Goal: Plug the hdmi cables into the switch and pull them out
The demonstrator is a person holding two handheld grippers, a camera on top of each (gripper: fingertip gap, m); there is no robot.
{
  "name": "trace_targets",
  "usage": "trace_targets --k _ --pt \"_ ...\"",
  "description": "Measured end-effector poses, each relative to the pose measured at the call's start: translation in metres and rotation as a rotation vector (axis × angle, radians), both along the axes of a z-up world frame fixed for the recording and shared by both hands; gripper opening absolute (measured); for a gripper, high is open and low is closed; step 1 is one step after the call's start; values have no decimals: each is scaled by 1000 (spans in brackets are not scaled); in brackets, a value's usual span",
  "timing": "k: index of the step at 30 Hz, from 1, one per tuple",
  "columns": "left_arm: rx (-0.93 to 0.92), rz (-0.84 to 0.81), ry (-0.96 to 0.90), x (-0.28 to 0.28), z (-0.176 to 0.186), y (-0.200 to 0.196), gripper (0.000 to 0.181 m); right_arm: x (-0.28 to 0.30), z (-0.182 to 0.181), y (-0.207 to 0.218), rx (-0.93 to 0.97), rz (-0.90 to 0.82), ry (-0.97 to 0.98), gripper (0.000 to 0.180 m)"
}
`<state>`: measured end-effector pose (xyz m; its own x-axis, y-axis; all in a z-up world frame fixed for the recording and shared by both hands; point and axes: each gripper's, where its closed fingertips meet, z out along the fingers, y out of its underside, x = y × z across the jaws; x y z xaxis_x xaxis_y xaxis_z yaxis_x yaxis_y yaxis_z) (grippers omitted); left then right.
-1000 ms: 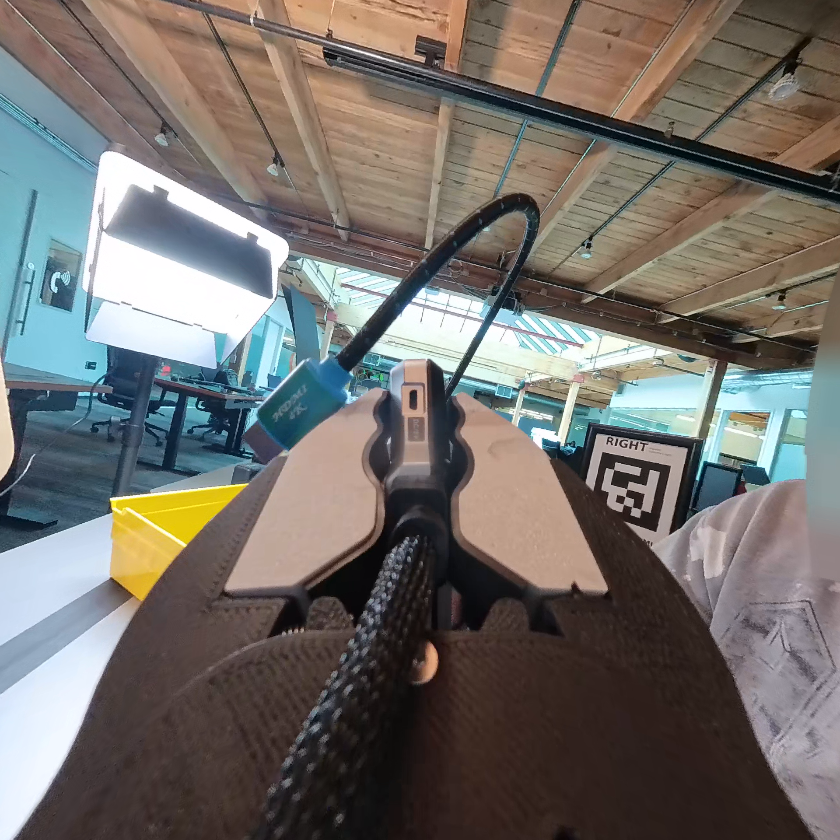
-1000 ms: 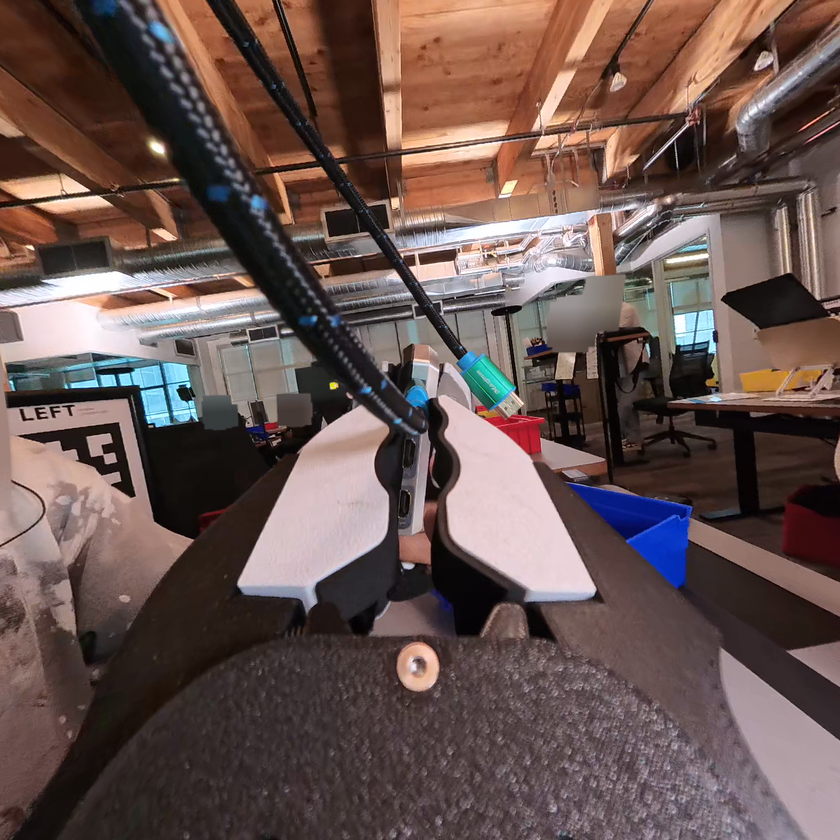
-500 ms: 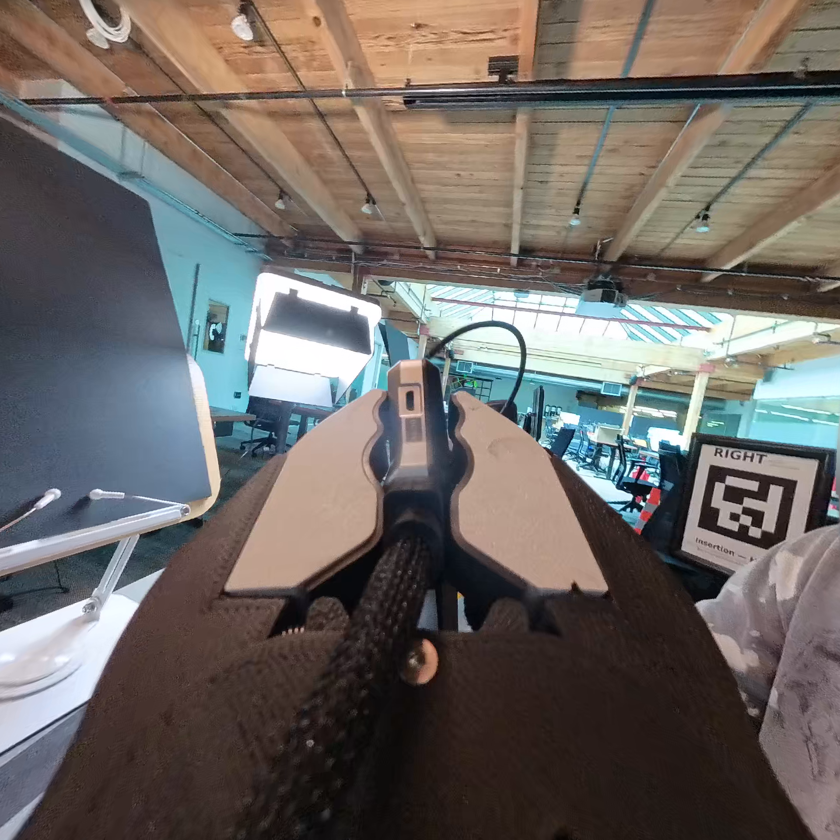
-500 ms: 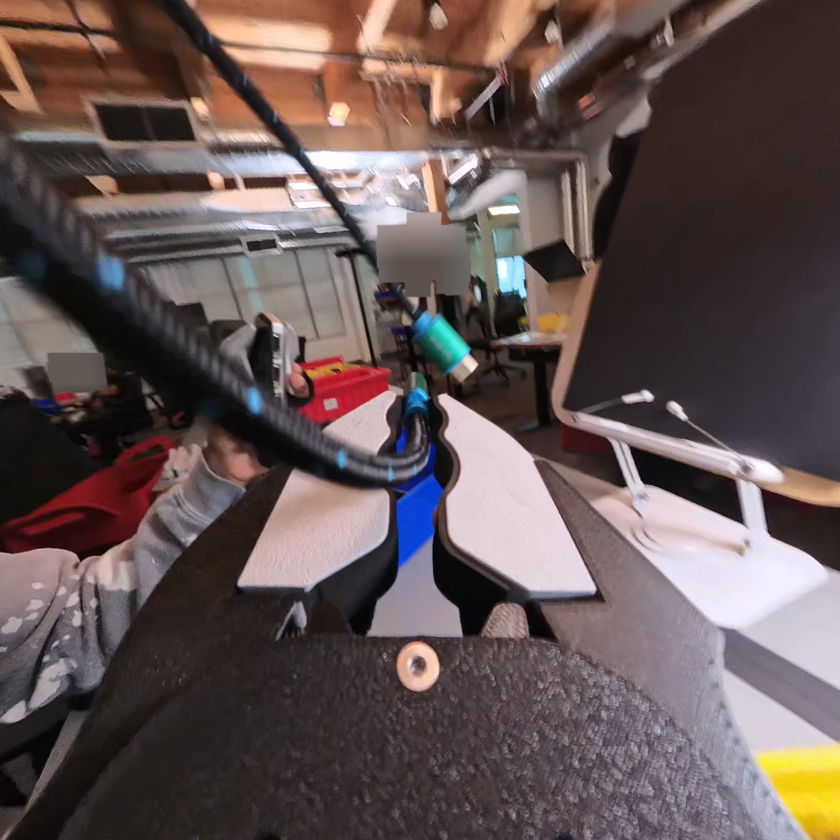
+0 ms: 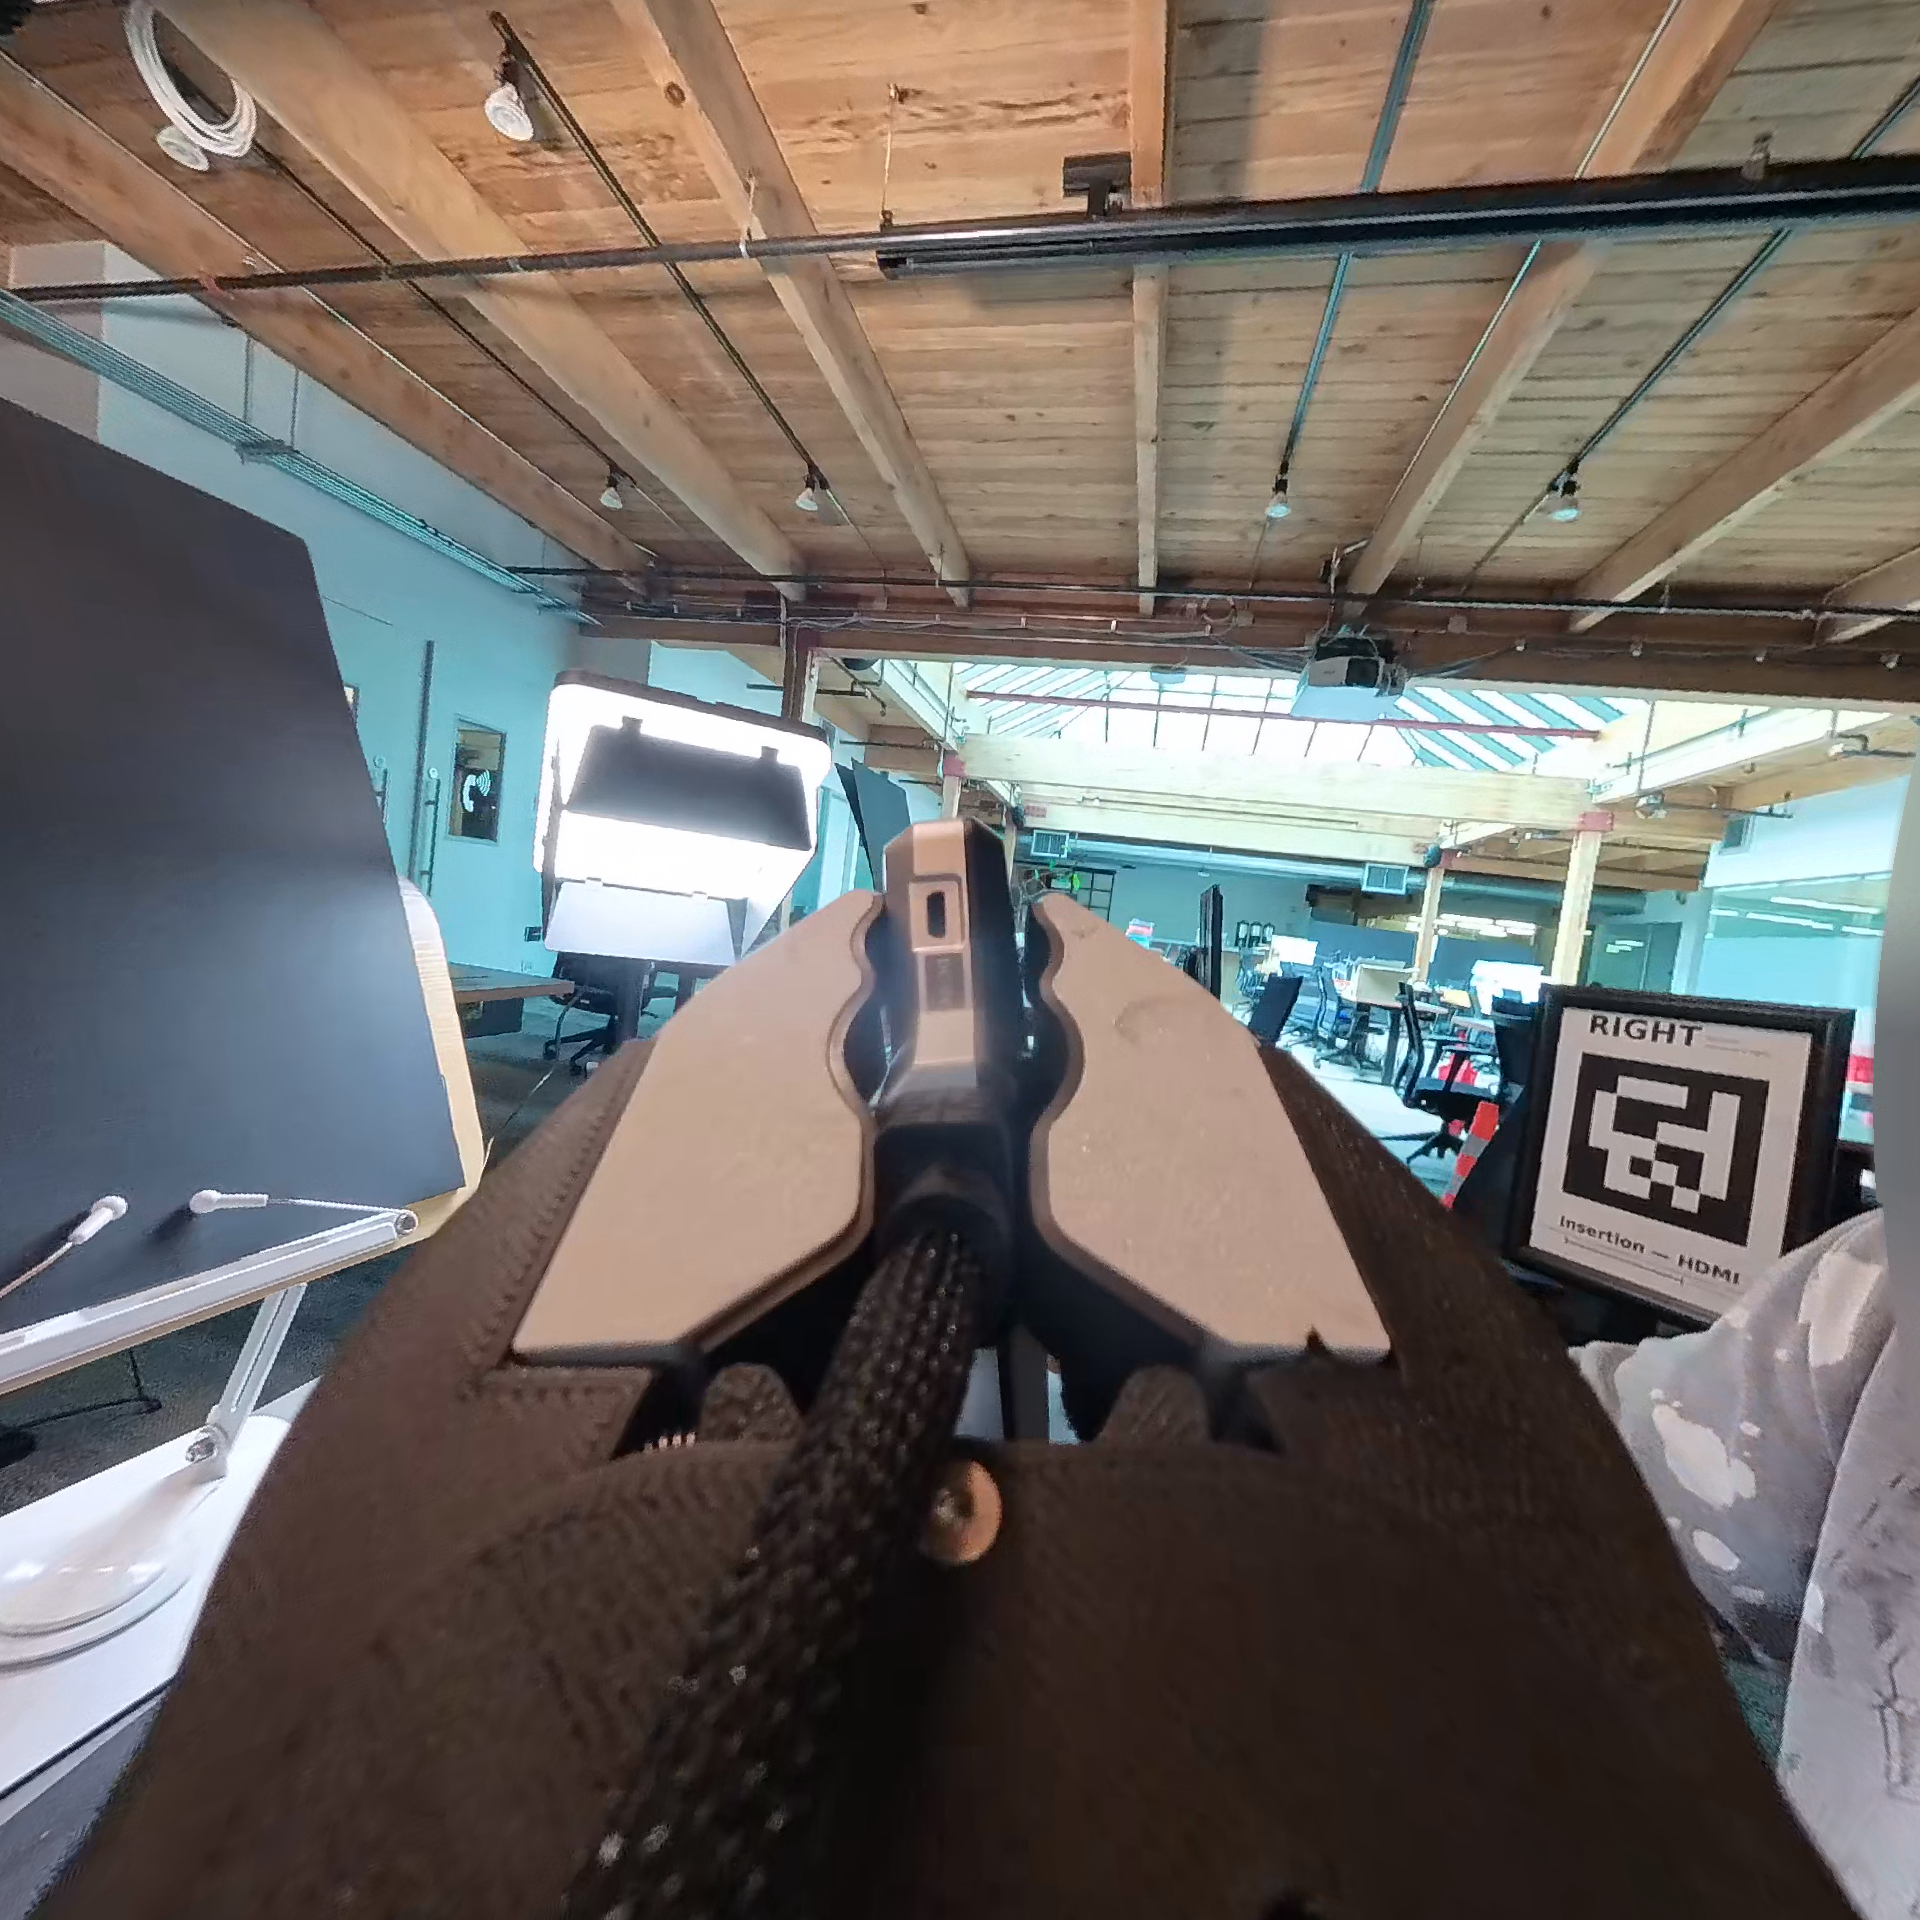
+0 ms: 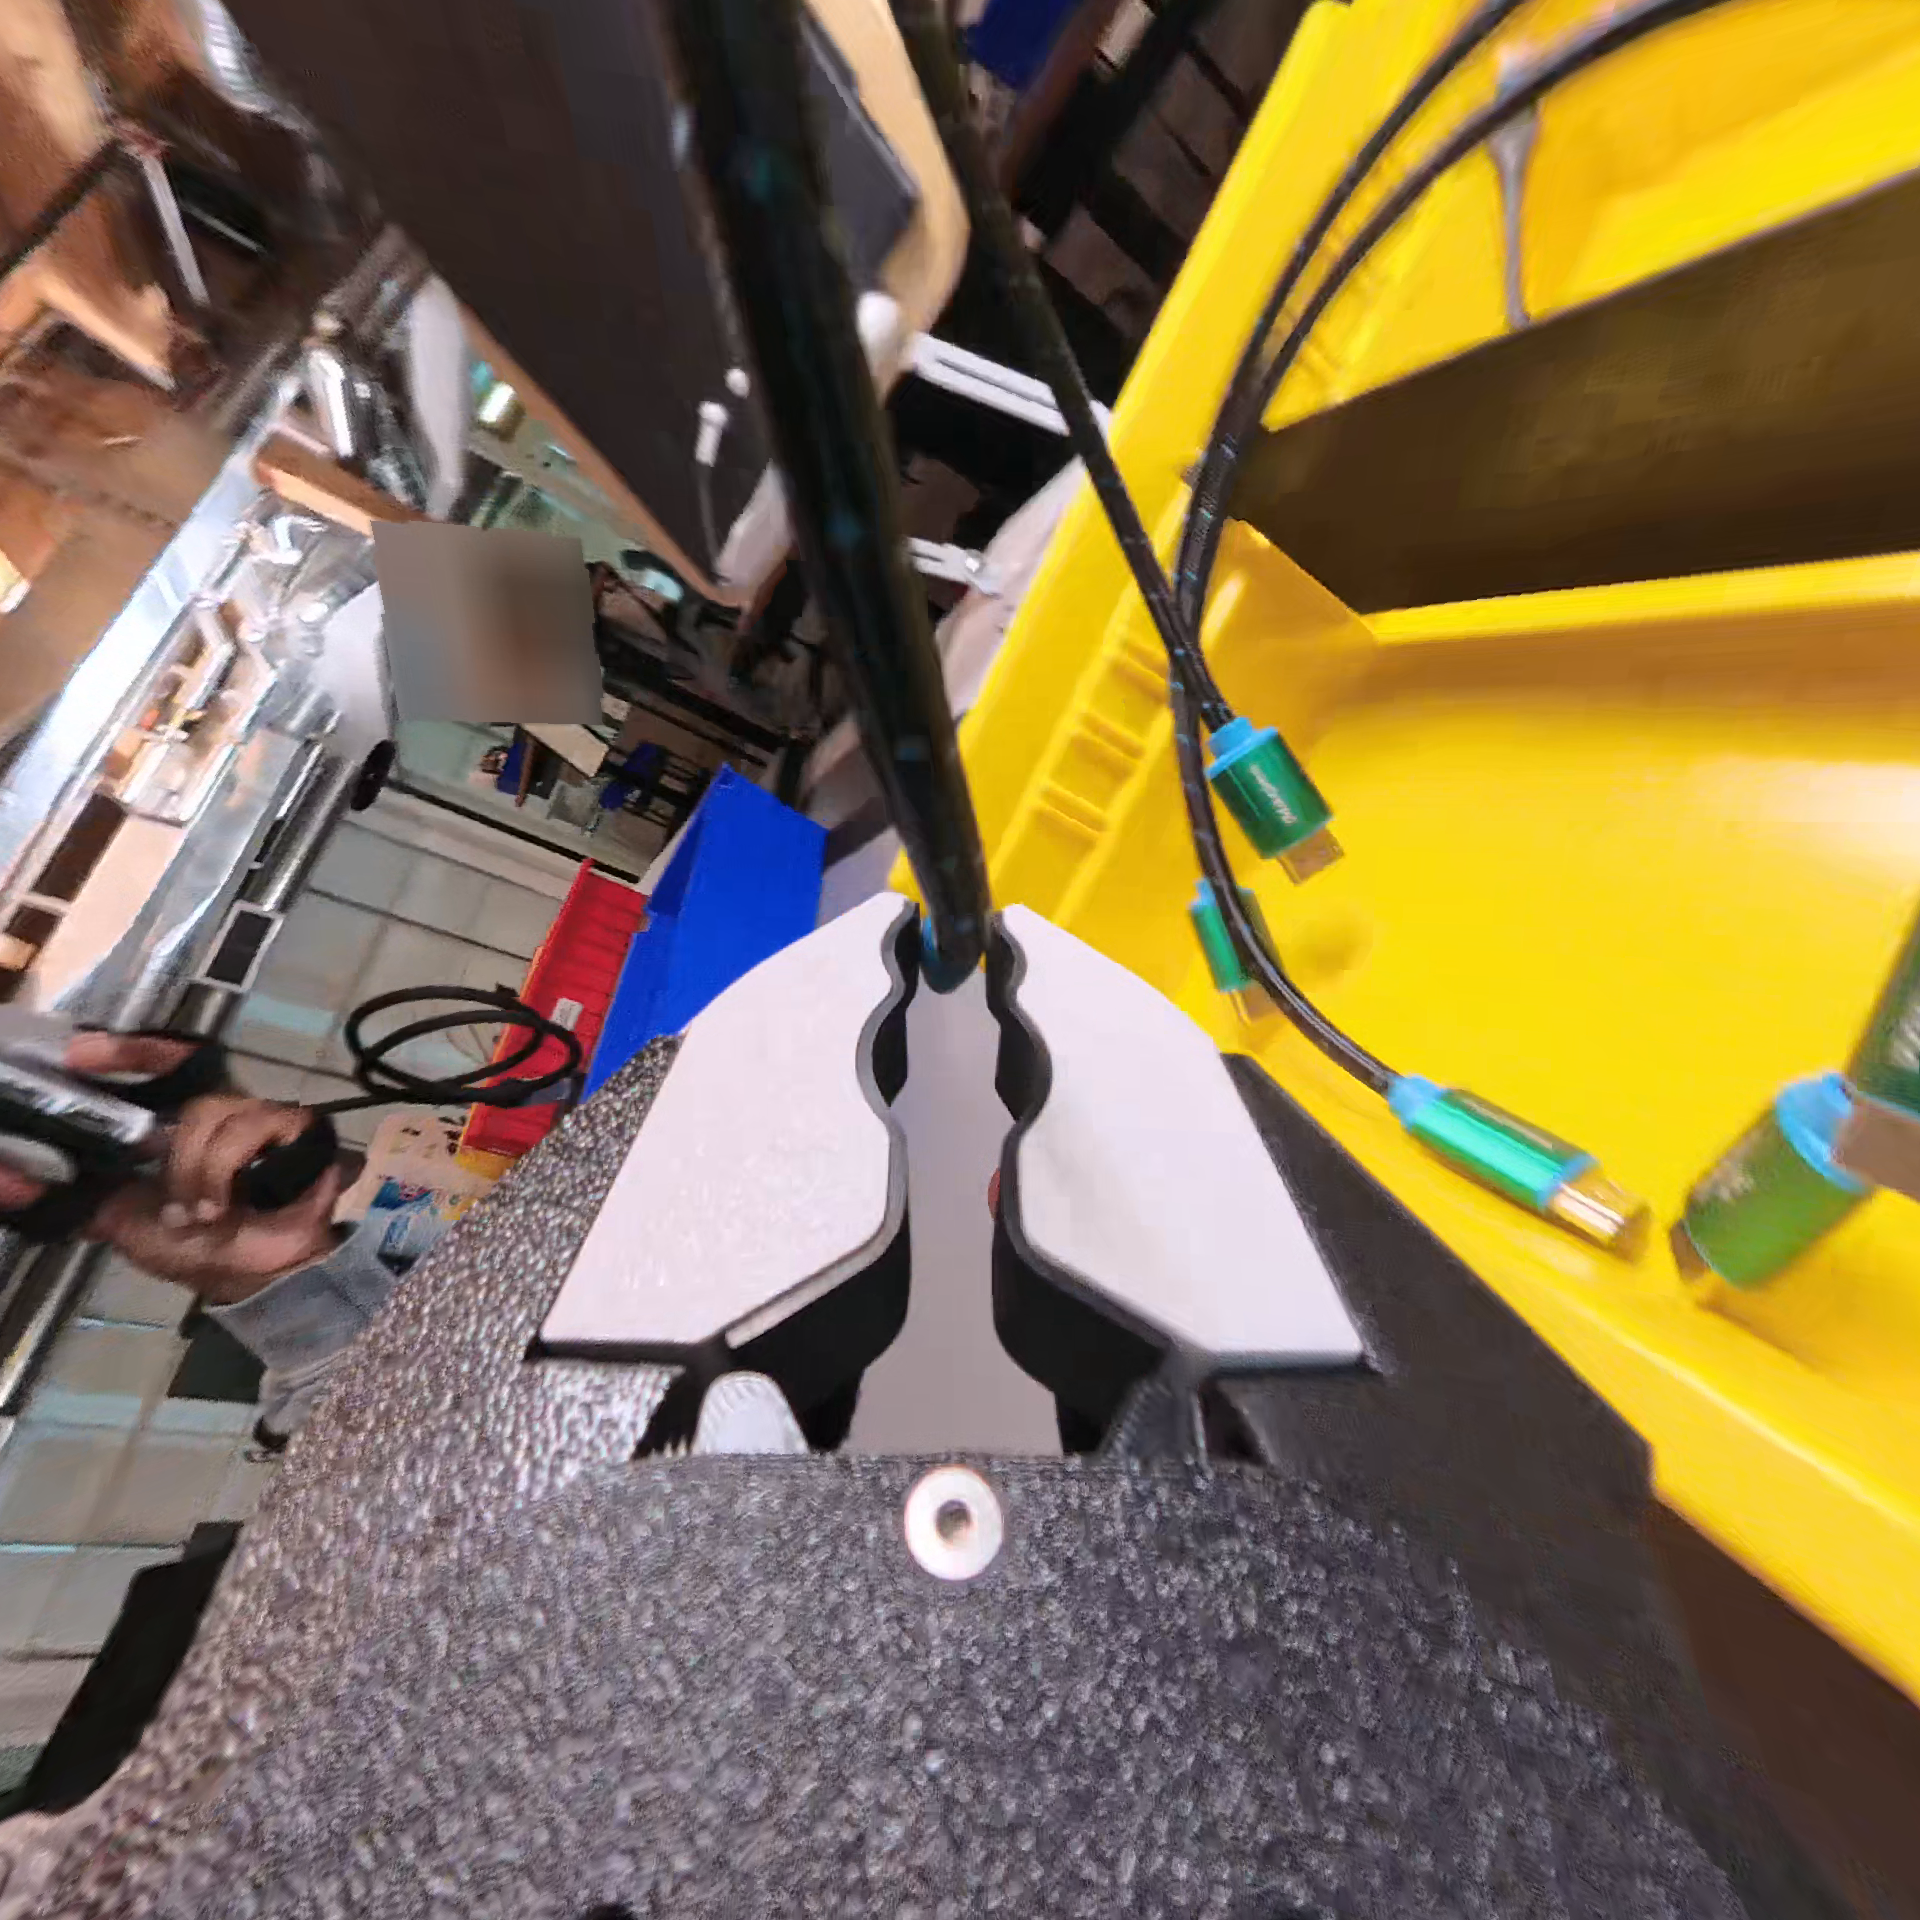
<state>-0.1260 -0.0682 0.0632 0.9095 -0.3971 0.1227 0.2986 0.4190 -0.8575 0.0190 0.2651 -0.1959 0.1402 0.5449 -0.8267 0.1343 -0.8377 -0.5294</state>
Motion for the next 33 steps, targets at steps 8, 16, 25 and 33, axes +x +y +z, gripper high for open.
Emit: trace_targets --k 8,16,25,33 --pt "-2 -24 11 7 1 0 25 32 -18 -8 288 -56 -289 35" --pt "-80 -84 19 19 -14 21 25 67 -19 -11 648 86 -543 33" --pt "-128 -138 39 36 -24 35 25 61 -43 19 873 378 -939 17" --pt "-141 -116 30 23 -28 36 25 80 22 43 905 282 -795 26"
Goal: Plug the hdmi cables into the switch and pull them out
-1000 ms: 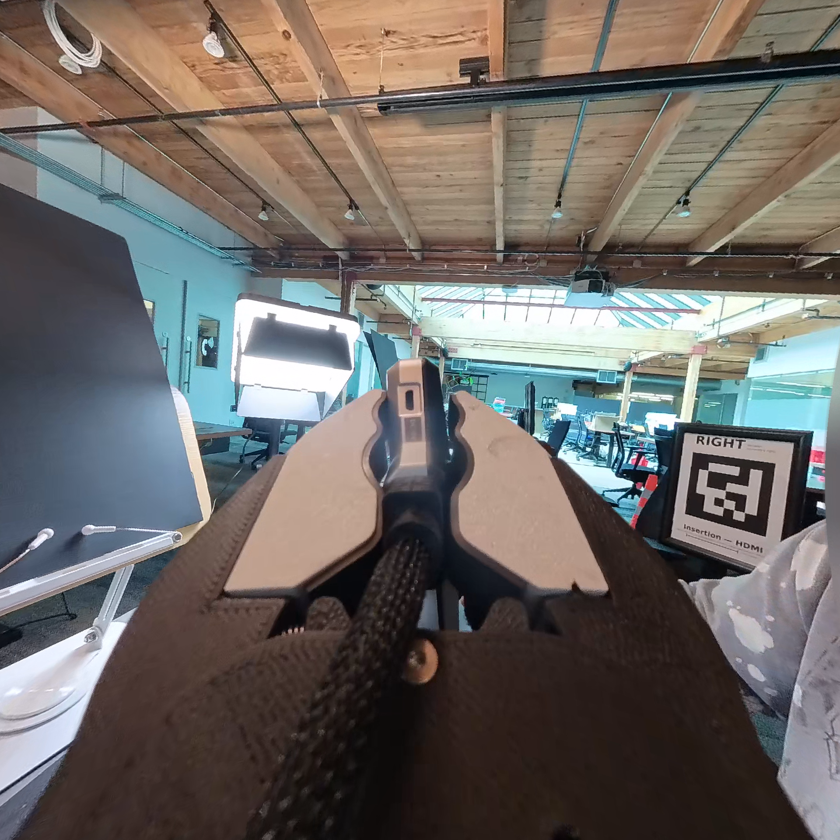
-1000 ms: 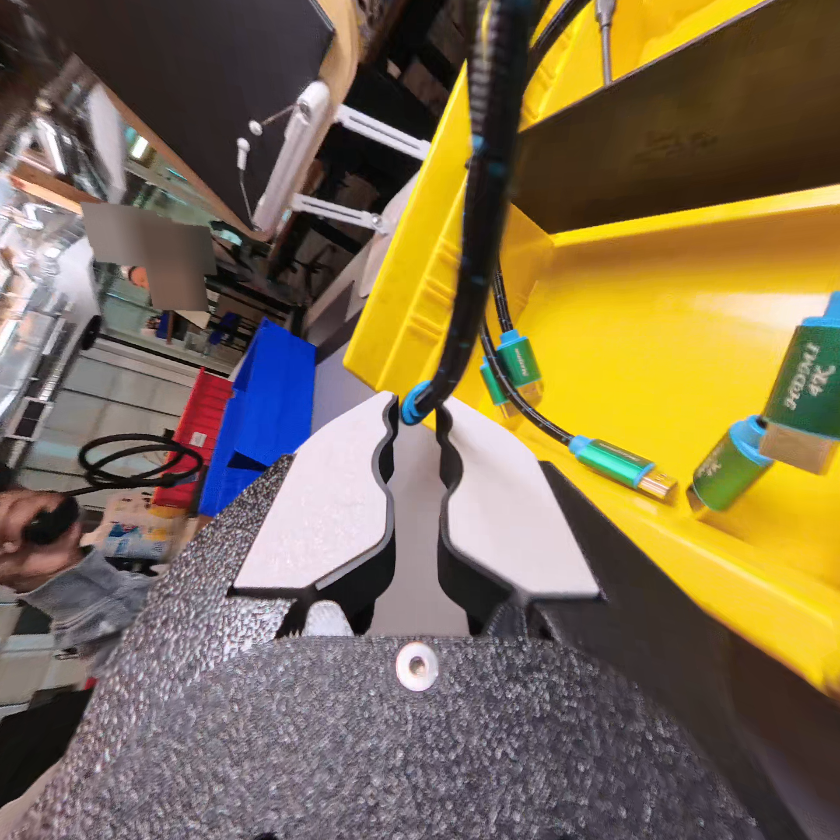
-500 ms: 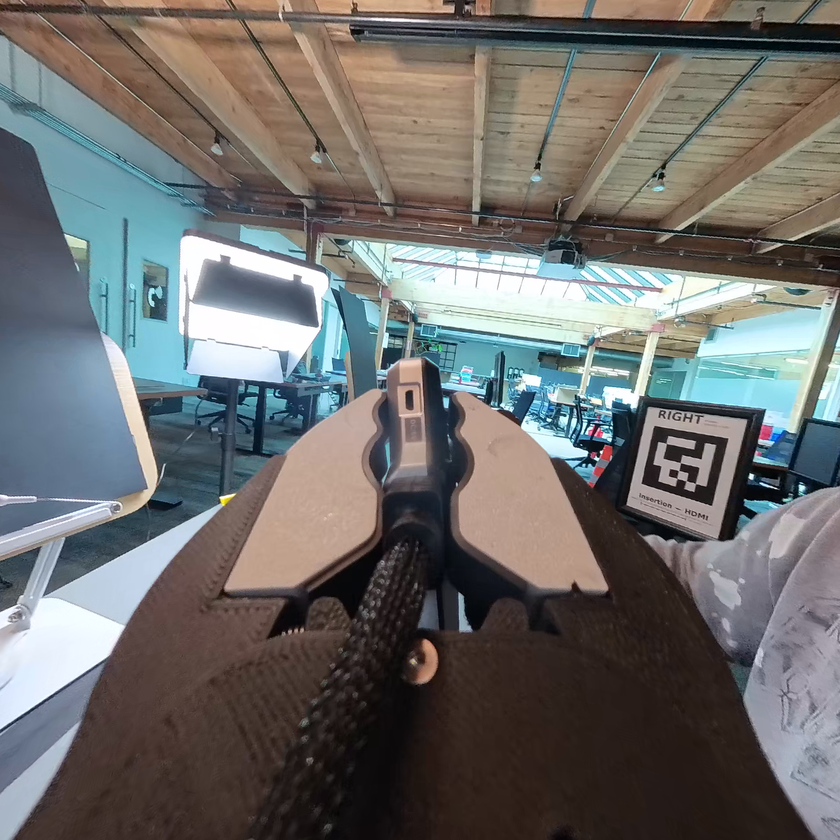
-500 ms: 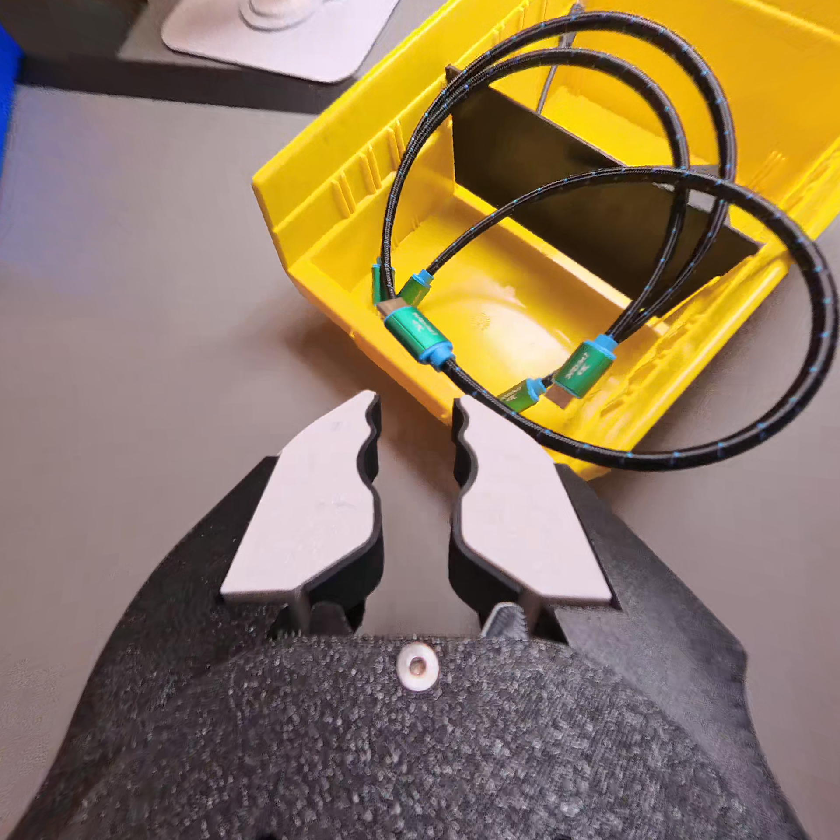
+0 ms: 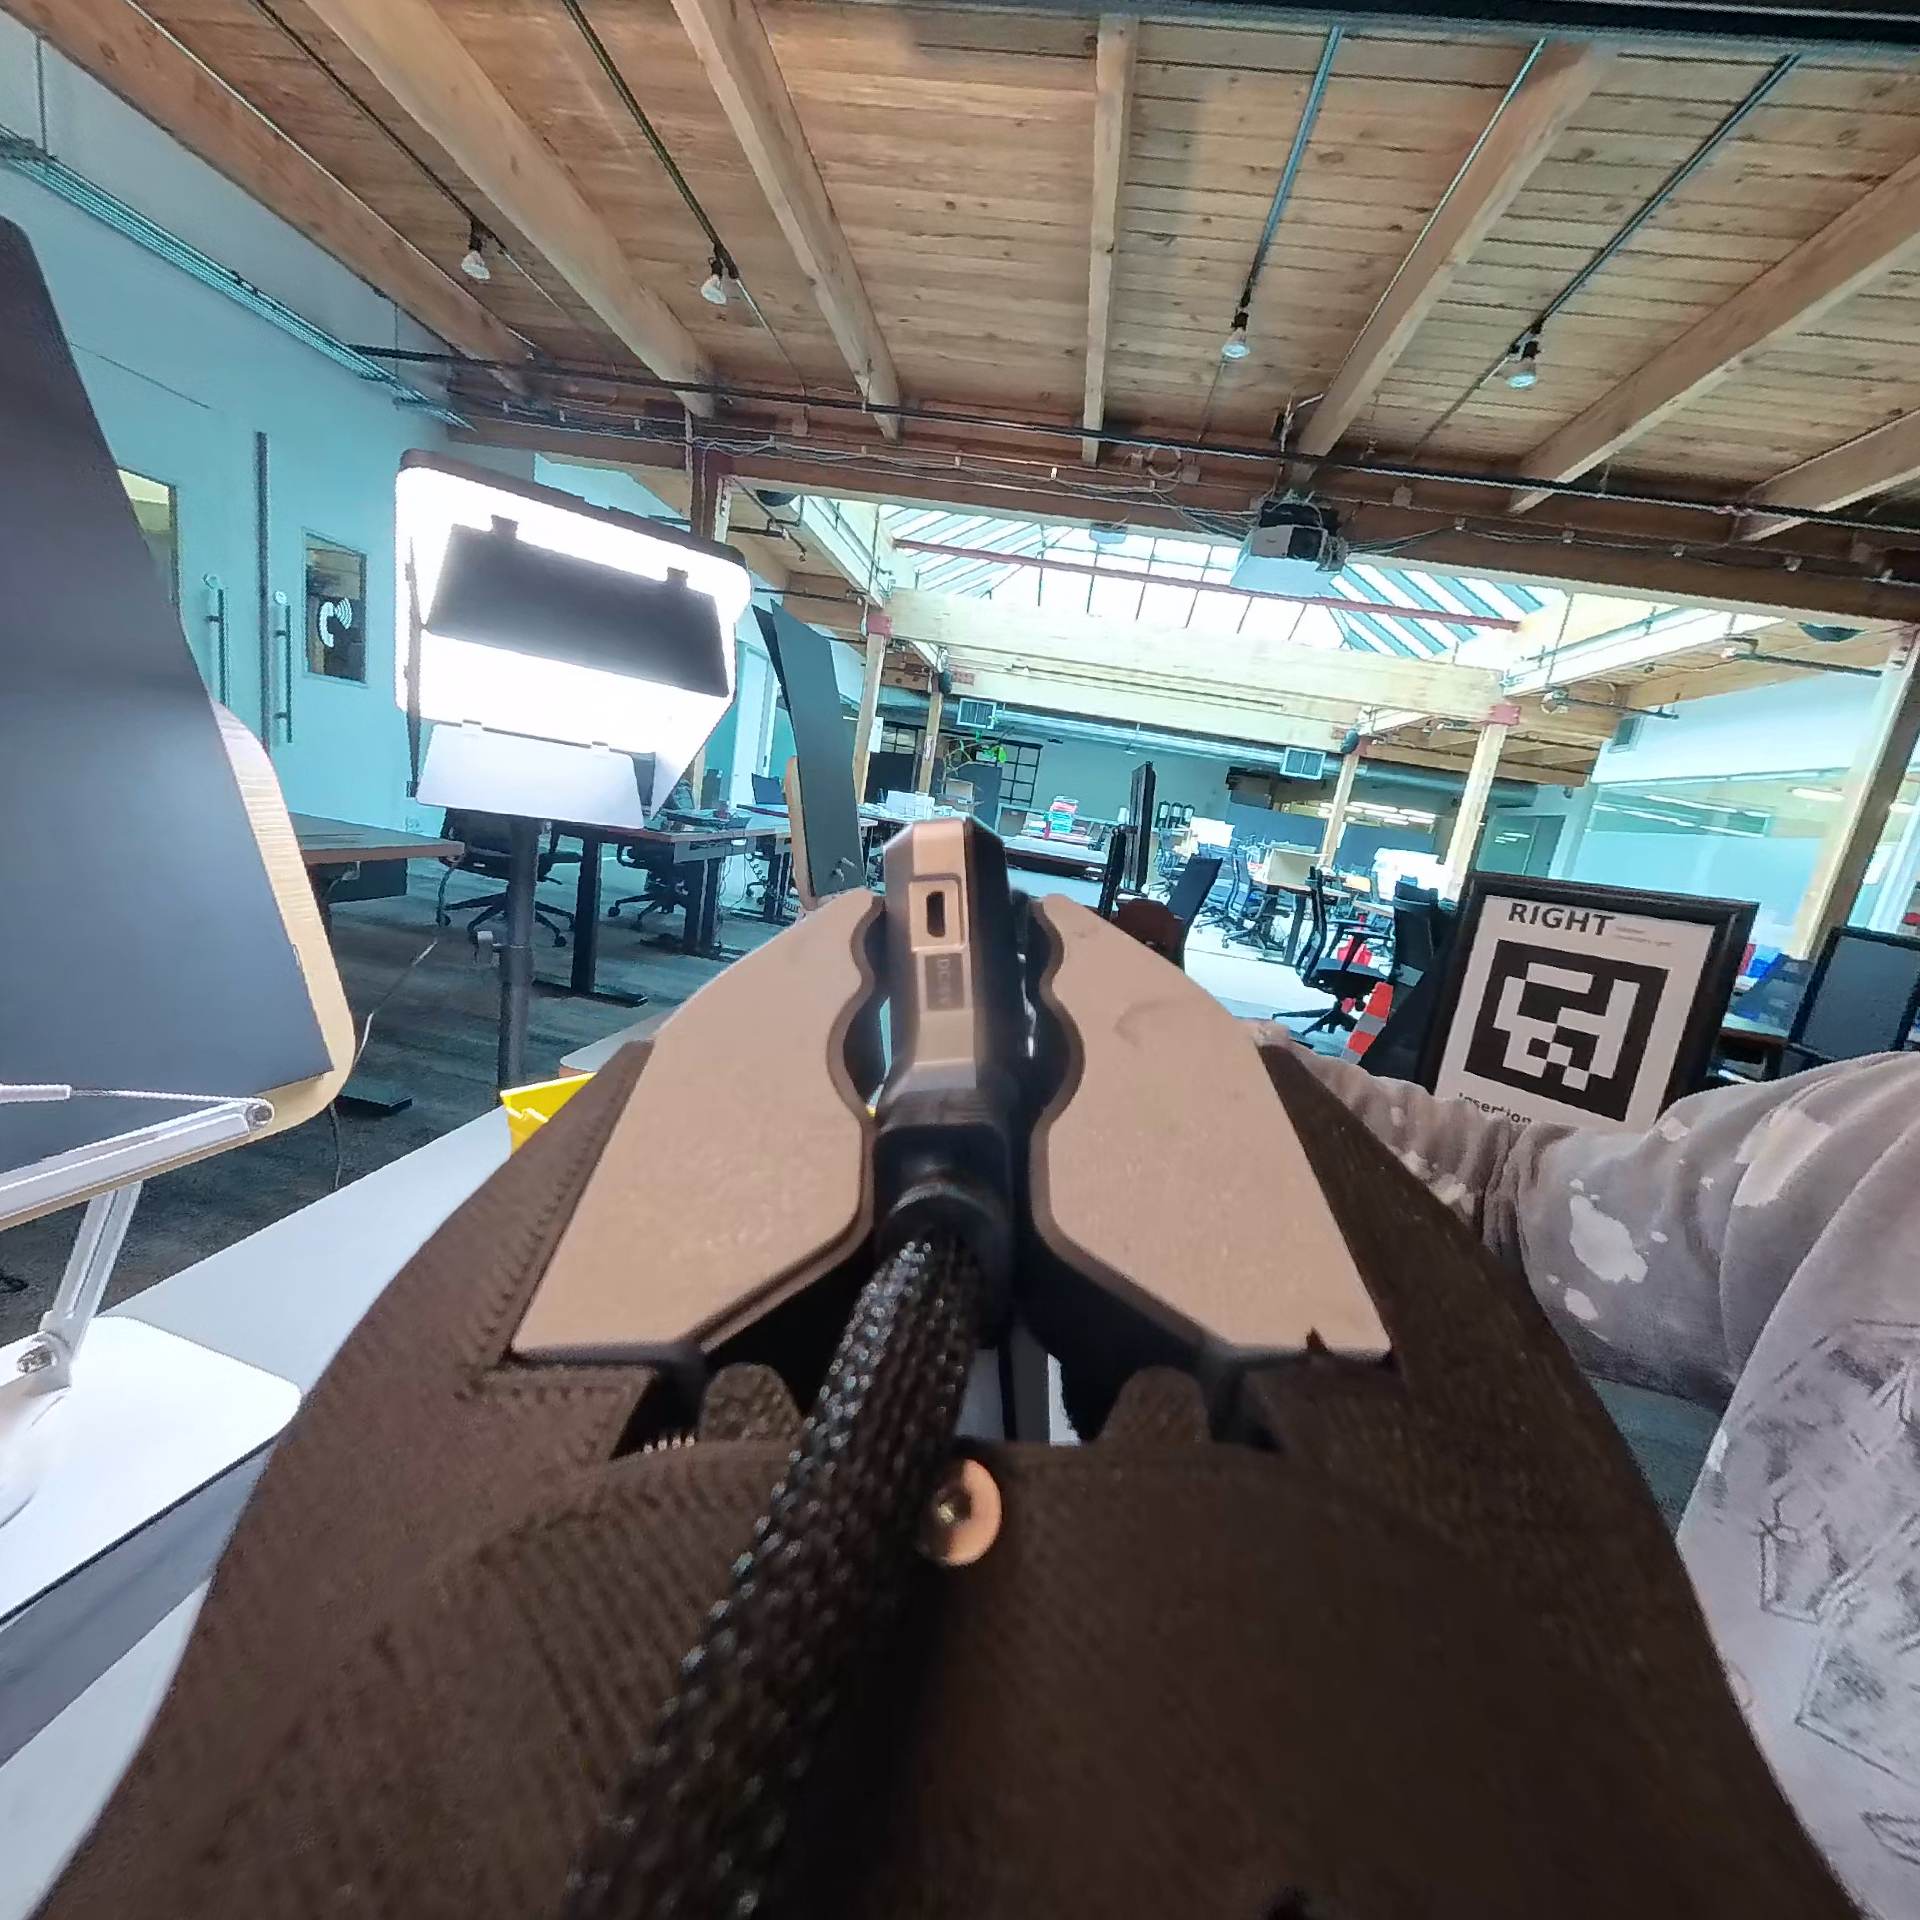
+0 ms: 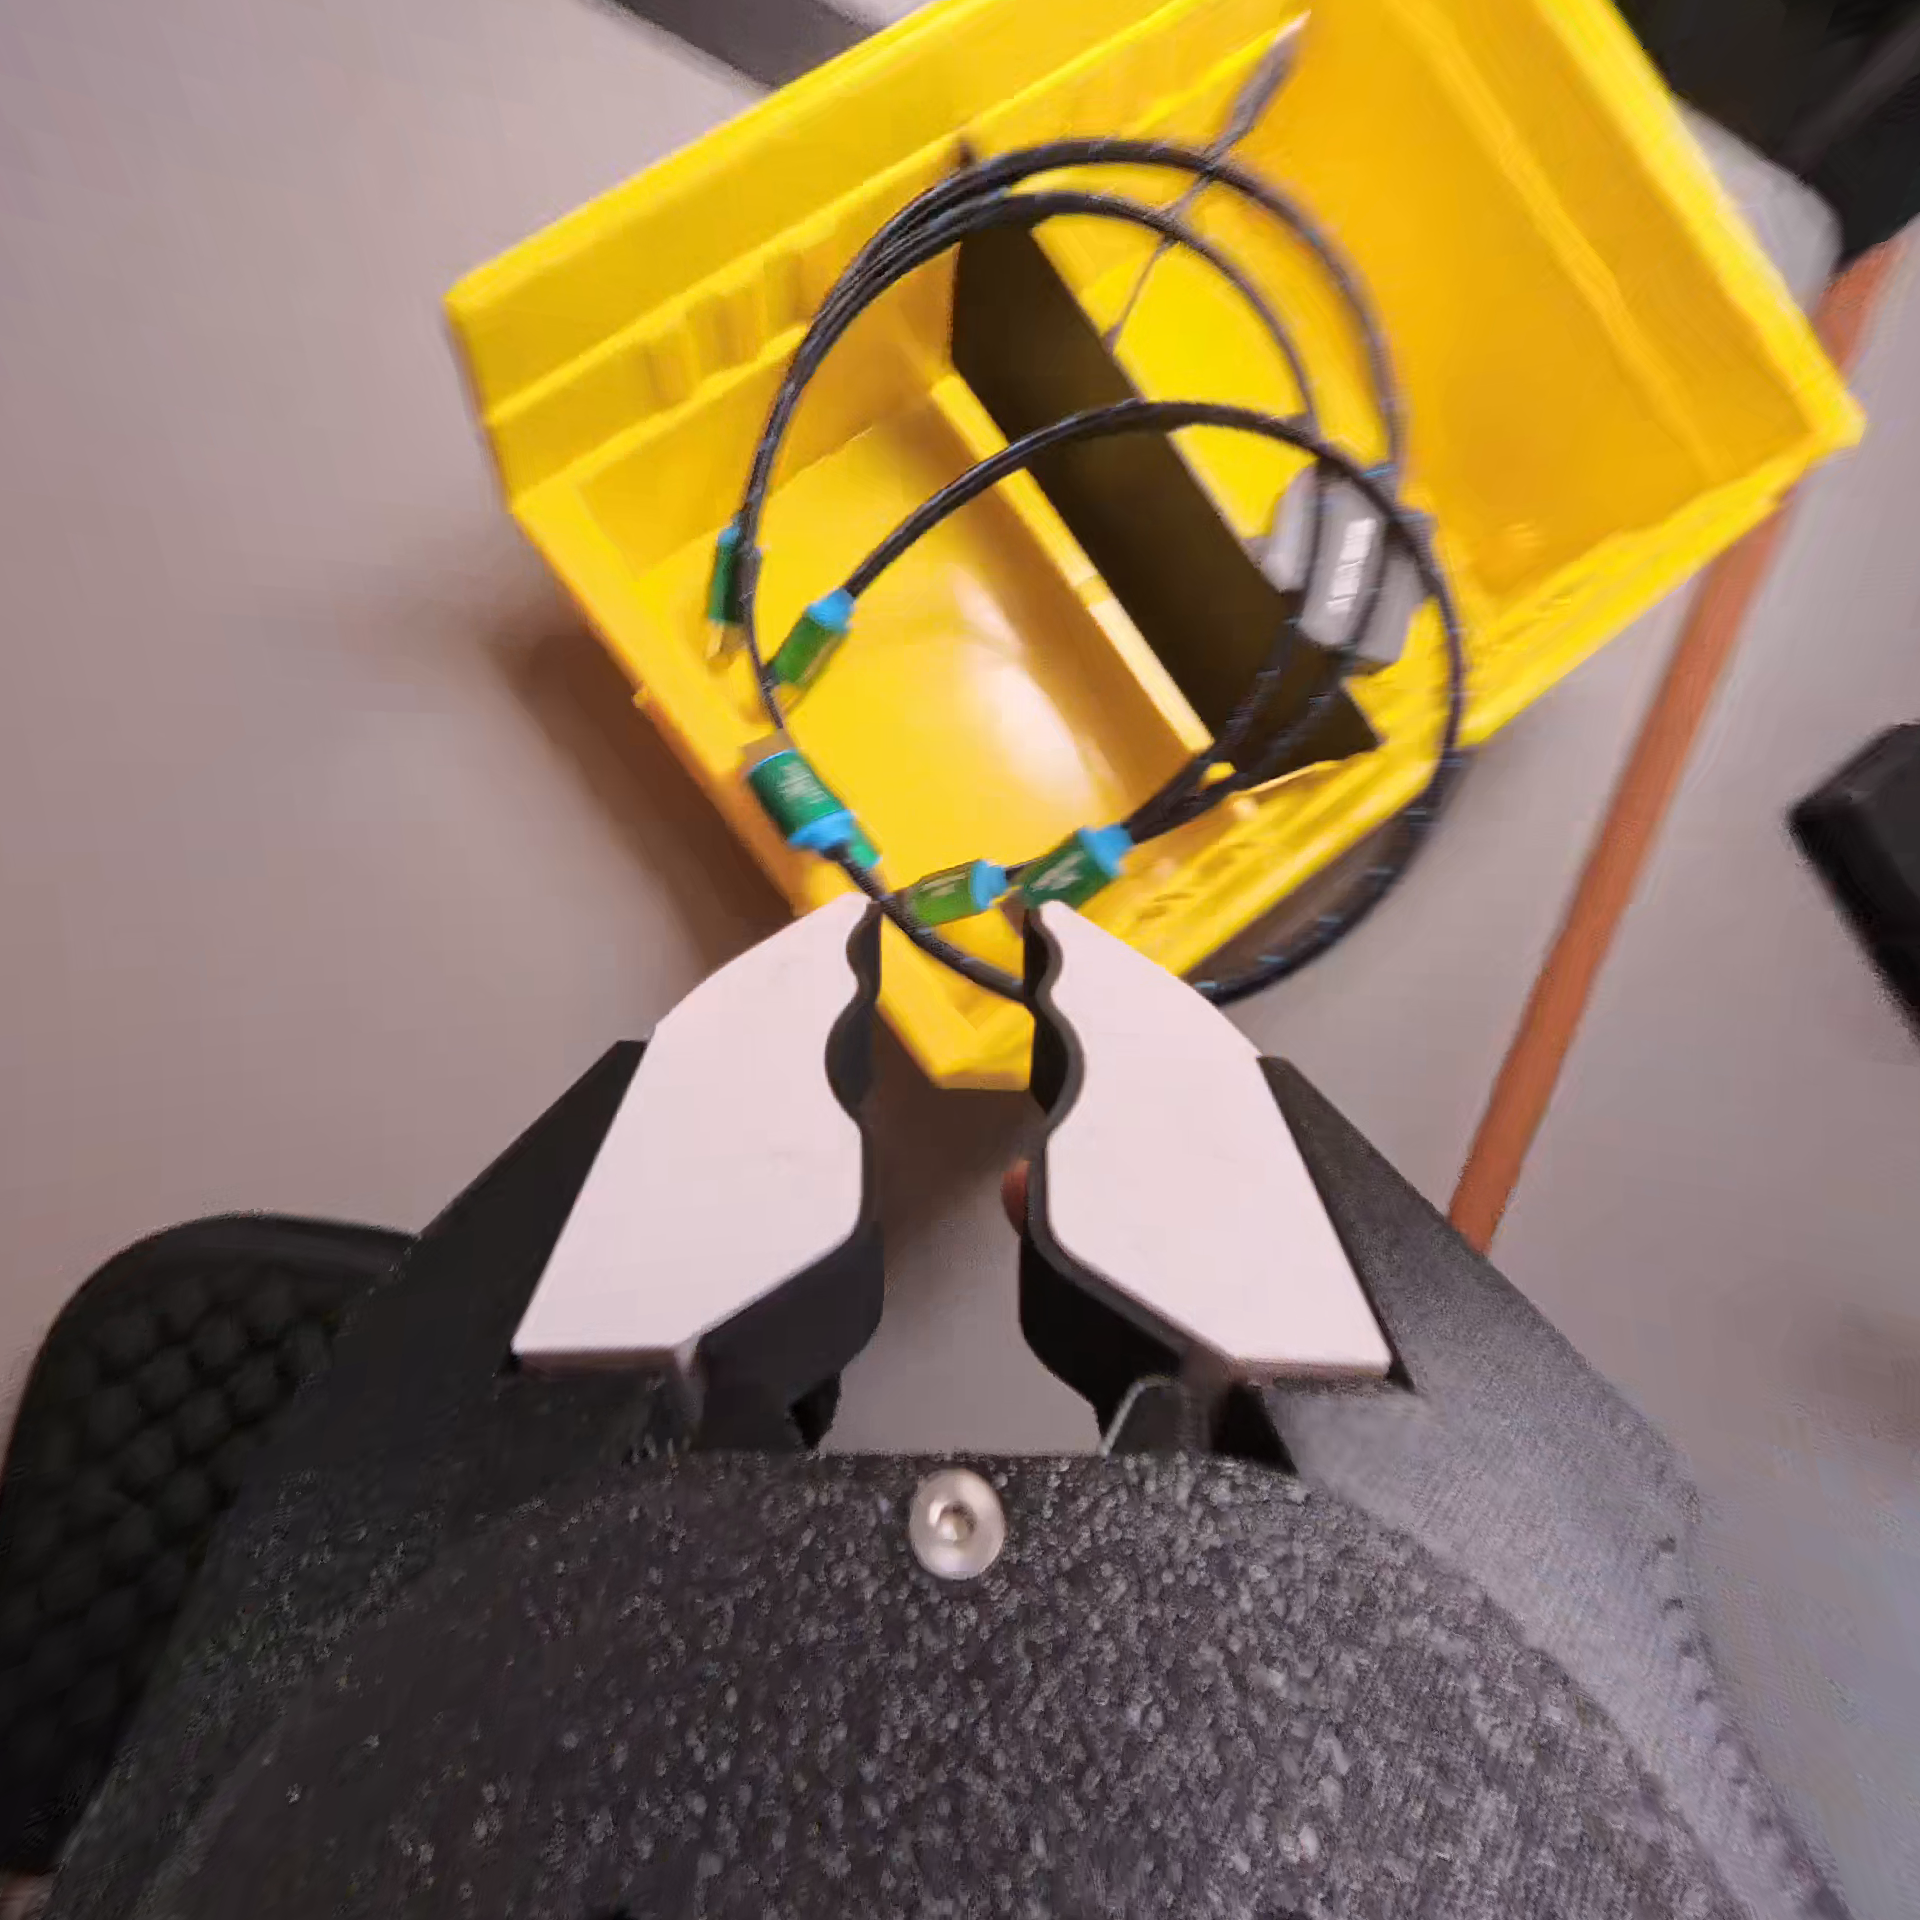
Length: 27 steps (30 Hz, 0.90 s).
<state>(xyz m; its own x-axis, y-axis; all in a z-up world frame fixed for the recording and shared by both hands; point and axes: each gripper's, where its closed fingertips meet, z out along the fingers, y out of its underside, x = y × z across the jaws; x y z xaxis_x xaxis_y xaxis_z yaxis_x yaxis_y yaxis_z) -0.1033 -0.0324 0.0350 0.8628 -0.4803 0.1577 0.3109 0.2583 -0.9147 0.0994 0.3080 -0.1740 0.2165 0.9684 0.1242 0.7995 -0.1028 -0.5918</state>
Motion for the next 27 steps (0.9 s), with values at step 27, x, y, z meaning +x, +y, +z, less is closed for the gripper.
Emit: trace_targets --k 27 --pt "-99 -32 32 7 -24 24 25 -85 -6 116 684 258 -298 43"
